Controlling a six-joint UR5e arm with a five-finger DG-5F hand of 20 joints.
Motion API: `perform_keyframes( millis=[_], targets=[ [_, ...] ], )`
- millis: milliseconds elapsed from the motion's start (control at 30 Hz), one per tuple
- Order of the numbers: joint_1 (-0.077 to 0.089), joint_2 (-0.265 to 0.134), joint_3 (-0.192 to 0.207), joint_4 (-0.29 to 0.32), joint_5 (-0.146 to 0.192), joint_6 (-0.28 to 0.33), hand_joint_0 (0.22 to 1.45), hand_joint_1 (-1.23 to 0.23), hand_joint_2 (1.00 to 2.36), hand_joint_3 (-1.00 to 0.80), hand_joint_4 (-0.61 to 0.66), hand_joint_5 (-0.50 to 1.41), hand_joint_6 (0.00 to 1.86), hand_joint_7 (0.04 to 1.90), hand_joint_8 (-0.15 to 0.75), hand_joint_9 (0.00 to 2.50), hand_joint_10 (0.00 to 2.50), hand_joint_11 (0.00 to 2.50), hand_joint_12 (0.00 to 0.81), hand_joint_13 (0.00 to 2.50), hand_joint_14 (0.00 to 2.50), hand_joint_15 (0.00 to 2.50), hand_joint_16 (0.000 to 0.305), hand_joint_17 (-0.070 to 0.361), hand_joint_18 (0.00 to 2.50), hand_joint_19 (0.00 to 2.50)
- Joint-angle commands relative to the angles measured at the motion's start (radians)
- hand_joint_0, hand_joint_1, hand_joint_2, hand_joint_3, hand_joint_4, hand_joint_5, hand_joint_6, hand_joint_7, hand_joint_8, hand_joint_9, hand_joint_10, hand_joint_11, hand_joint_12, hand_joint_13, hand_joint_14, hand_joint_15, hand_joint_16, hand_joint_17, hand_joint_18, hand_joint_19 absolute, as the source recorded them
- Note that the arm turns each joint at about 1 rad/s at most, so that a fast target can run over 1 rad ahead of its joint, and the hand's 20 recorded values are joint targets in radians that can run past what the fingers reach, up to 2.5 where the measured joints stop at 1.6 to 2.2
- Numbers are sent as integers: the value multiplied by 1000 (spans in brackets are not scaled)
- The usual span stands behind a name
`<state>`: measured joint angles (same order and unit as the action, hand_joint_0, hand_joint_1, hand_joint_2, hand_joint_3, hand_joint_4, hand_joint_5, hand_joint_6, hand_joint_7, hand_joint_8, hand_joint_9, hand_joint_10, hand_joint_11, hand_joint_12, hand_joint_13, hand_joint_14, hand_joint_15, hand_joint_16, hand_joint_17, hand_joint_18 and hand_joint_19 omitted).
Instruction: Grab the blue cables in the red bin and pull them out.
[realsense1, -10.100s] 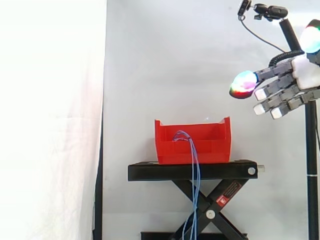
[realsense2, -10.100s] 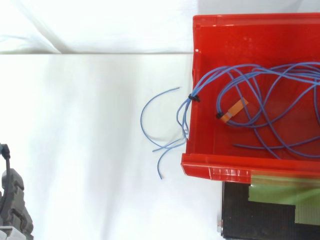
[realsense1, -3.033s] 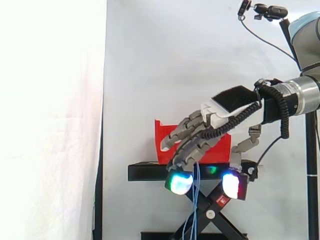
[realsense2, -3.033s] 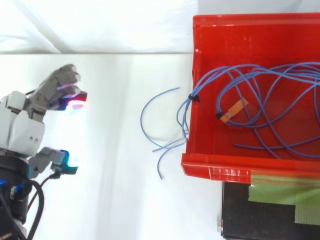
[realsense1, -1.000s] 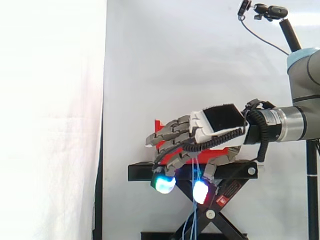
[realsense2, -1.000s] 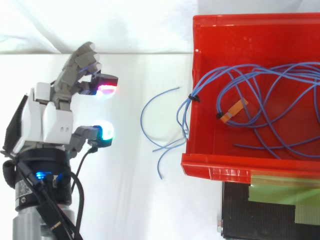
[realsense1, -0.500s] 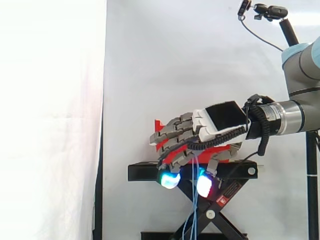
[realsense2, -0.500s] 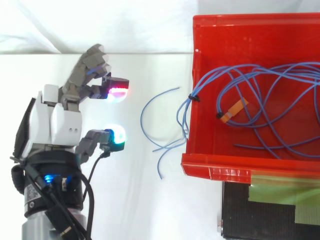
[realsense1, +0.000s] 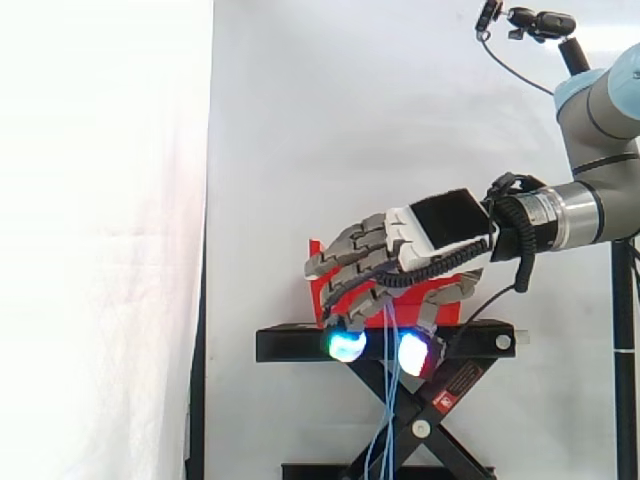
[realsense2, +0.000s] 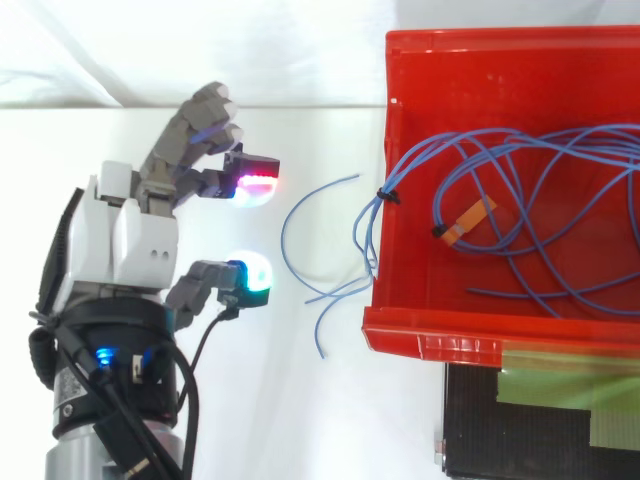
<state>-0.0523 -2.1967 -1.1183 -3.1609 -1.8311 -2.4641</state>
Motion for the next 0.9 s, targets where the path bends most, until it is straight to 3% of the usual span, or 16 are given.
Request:
perform_keyframes(
  millis=[0,300,400,733,867],
  targets=[
    [-9,0,5,-21,0,-11,746,-945,1000,-1000,93,750,8,655,217,611,18,483,322,419,13,325,44,99,435,578],
    [-24,0,3,-24,-2,-40,746,-944,1000,-1000,88,749,8,656,219,617,18,488,323,426,13,329,44,99,439,578],
    [-41,0,3,-24,-10,-86,749,-943,1000,-1000,89,749,9,652,219,618,18,485,322,426,13,327,44,99,439,580],
    [-53,-1,2,-25,-10,-111,751,-942,1000,-1000,83,748,9,652,220,620,18,486,322,425,13,327,44,99,438,581],
    [-61,0,-17,-21,-10,-123,751,-941,1000,-1000,86,747,10,650,221,621,18,486,323,426,13,327,44,99,439,578]
  ],
)
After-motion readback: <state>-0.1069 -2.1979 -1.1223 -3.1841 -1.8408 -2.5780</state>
